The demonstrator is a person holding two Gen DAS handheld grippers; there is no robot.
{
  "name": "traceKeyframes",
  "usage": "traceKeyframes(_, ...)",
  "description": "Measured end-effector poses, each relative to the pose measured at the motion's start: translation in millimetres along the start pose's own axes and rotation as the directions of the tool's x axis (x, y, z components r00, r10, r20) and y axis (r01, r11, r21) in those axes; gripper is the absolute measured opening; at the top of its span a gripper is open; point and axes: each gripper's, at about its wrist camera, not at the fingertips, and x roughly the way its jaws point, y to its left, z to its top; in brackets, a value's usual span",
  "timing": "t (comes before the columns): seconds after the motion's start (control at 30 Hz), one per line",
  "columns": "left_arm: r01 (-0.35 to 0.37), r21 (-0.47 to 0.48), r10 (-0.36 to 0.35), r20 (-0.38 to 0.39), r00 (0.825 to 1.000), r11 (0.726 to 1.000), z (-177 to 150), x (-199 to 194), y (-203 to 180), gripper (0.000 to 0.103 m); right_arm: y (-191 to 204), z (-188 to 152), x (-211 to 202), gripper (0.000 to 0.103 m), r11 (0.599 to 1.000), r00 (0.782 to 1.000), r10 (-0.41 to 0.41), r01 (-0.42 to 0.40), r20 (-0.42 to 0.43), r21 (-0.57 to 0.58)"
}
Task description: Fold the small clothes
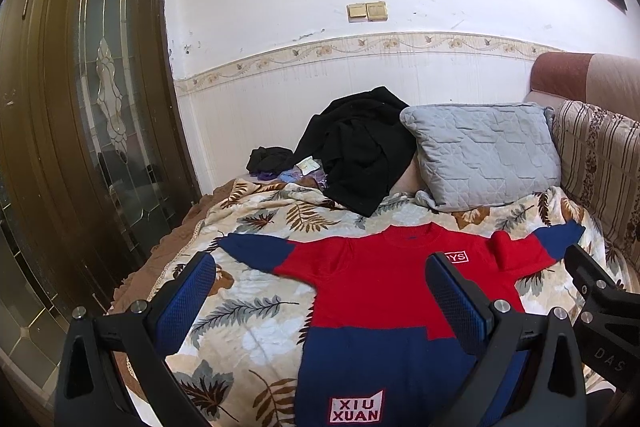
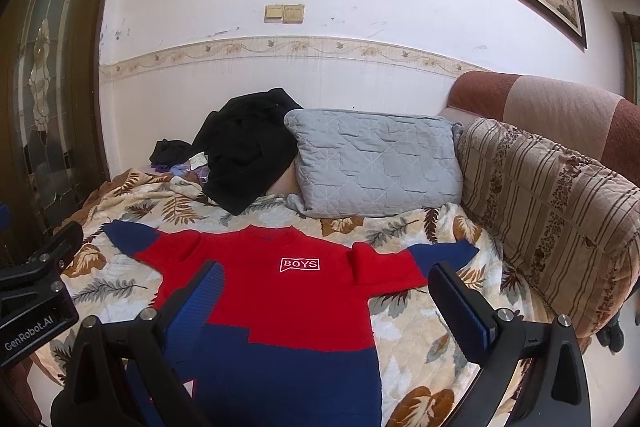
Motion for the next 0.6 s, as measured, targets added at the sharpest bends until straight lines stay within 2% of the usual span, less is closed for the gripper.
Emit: traceKeyframes(0.6,0.009,-0.001,-0.009,-0.028,1.000,1.000,-8,16,1,0.103,4,-4,11,0.103,1.000,1.000,0.007,-0.007,-0.022,-0.015)
